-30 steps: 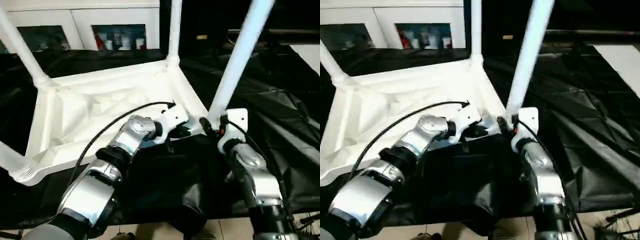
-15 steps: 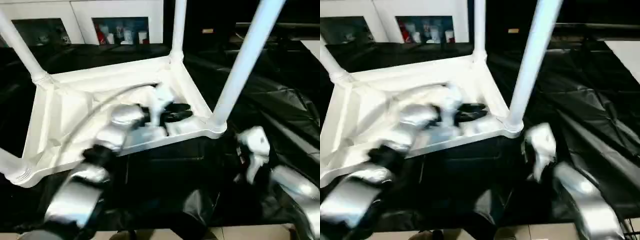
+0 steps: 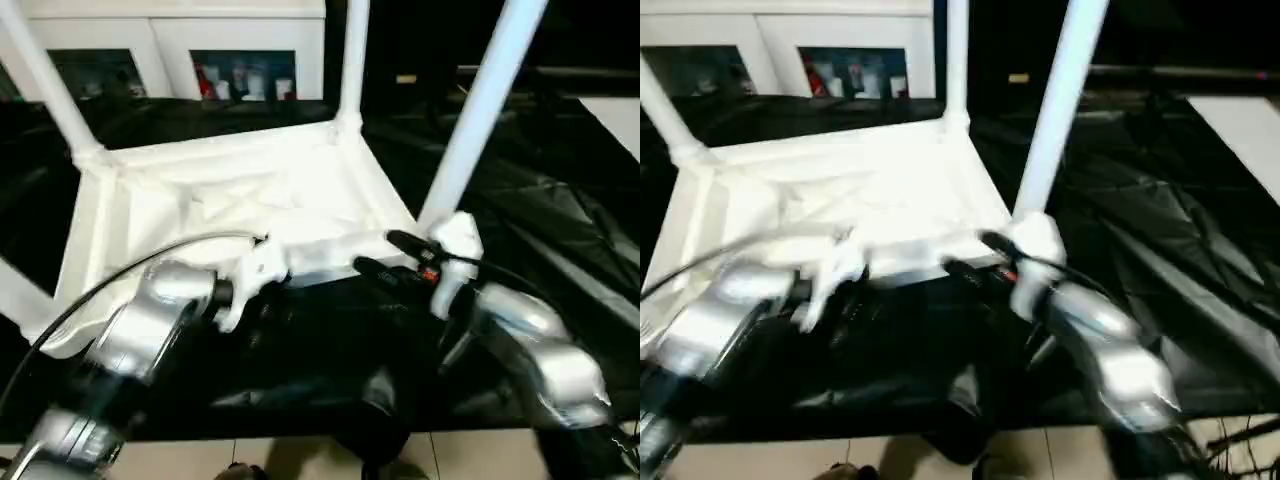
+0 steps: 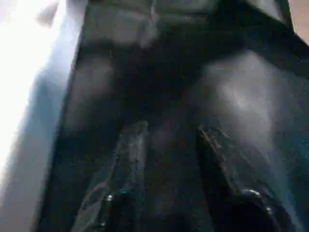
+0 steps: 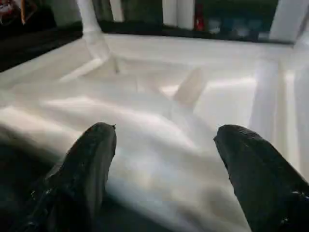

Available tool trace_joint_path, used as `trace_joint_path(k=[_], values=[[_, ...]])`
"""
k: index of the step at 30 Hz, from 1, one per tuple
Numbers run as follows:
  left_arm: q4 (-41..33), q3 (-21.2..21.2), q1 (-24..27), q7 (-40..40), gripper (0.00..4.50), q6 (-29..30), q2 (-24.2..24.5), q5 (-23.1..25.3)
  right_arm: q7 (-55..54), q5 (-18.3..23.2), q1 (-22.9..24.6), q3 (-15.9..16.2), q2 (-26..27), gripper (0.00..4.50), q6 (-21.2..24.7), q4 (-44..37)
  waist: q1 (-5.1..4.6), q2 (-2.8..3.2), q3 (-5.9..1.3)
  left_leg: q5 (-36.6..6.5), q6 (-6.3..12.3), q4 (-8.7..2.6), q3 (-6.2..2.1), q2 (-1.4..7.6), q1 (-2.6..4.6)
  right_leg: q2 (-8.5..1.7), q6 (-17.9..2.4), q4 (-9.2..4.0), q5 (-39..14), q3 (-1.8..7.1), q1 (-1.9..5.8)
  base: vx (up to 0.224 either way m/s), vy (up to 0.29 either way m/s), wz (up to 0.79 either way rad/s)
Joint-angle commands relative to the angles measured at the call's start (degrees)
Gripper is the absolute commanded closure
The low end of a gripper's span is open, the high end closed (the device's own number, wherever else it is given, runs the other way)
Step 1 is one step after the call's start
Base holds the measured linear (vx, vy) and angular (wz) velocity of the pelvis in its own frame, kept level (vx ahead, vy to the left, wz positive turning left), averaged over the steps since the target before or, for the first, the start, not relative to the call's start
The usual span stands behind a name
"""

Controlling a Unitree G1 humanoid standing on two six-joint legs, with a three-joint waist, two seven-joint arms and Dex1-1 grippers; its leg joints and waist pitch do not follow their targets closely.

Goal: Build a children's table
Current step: Rotate leg to tighten

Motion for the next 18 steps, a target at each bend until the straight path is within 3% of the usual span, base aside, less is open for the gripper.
trace_joint_path(k=[1, 2, 3, 4, 5, 6, 8, 11, 14, 18], values=[[-2.2, 0.0, 1.4, 2.4, 2.23, 1.5, 1.0, 2.1, -3.0, -0.4, -3.0, -2.4, 1.2, 0.89, -3.3, 5.5, -0.02, 0.06, -4.23, -14.1, -0.86, -4.48, -0.79, 2.18, 1.69, -2.48, -11.3, -3.62, -16.4, 1.74, 1.5, 0.0, 0.0, 0.0], [-2.2, 0.0, 1.4, 2.4, 2.23, 1.5, 1.0, 2.1, -3.0, -0.4, -3.0, -2.4, 1.2, 0.89, -3.3, 5.5, 0.04, 0.0, -4.35, -13.3, -0.54, -4.32, -0.7, 2.02, 1.55, -2.38, -11.4, -3.39, -14.7, 1.86, 1.68, 0.0, 0.0, 0.0], [-1.7, 0.6, 2.3, 5.5, 2.15, 0.5, 1.1, 4.0, -5.2, -0.1, -5.1, -4.3, 2.3, 0.89, -4.5, 9.1, 0.41, -0.06, -4.75, -12.1, -0.04, -4.05, -0.54, 2.1, 1.97, -2.37, -11.8, -3.1, -12.2, 1.88, 1.63, 0.0, 0.0, 0.0], [-1.8, 1.2, 3.1, 8.1, 2.11, 0.0, 1.1, 5.3, -6.8, 0.4, -6.7, -5.8, 3.2, 0.89, -5.6, 12.0, 0.22, -0.11, -4.64, -11.1, 0.21, -4.08, -0.53, 2.02, 1.63, -2.29, -12.1, -3.01, -10.9, 1.94, 1.81, 0.0, 0.0, 0.0], [-1.7, 2.5, 3.5, 10.6, 2.11, 0.6, 0.7, 5.6, -8.6, 0.7, -8.0, -7.3, 3.9, 0.89, -6.7, 14.3, 0.29, -0.37, -5.01, -8.4, 0.59, -3.9, -0.62, 1.9, 1.11, -2.4, -12.7, -2.31, -7.5, 1.8, 2.49, 0.0, 0.0, 0.0], [-1.7, 2.5, 3.5, 10.6, 2.04, 0.6, 0.7, 5.6, -8.6, 0.7, -8.0, -7.3, 3.9, 0.89, -6.7, 14.3, 0.27, -0.42, -5.1, -7.3, 0.94, -3.84, -0.6, 1.77, 0.98, -2.3, -12.9, -2.19, -6.1, 1.78, 2.65, 0.0, 0.0, 0.0], [-2.8, 5.4, 4.4, 15.0, 1.77, 1.9, 0.0, 5.2, -12.6, 2.2, -9.9, -10.8, 5.1, 0.89, -8.8, 18.4, 0.63, -0.41, -4.96, -5.1, 2.36, -3.66, -0.5, 1.66, 0.92, -2.23, -13.6, -2.0, -3.1, 1.65, 2.65, 0.0, 0.0, 0.0], [-3.4, 7.1, 5.0, 16.8, 1.61, 0.5, -0.5, 4.3, -16.5, 2.7, -11.0, -13.4, 5.3, 0.89, -11.4, 21.9, 0.83, -0.17, -4.82, -6.1, 2.3, -3.68, -0.52, 1.77, 0.94, -2.15, -13.5, -2.08, -4.4, 1.53, 2.51, 0.0, 0.0, 0.0], [-1.7, 8.7, 4.9, 18.6, 1.34, -2.1, -0.8, 3.9, -22.5, 2.9, -11.9, -17.5, 4.5, 0.89, -14.9, 25.8, 1.37, 0.21, -4.7, -10.1, 0.47, -3.82, -0.49, 1.74, 1.47, -1.99, -12.2, -2.59, -9.5, 1.5, 2.01, 0.0, 0.0, 0.0], [0.0, 8.7, 4.8, 20.0, 0.93, -4.7, -0.7, 4.4, -26.5, 1.8, -12.5, -20.6, 2.4, 0.89, -18.3, 29.3, 1.51, 0.27, -4.59, -12.9, -1.06, -4.03, -0.59, 1.68, 1.58, -1.78, -10.6, -2.76, -11.7, 1.38, 1.76, 0.0, 0.0, 0.0]])
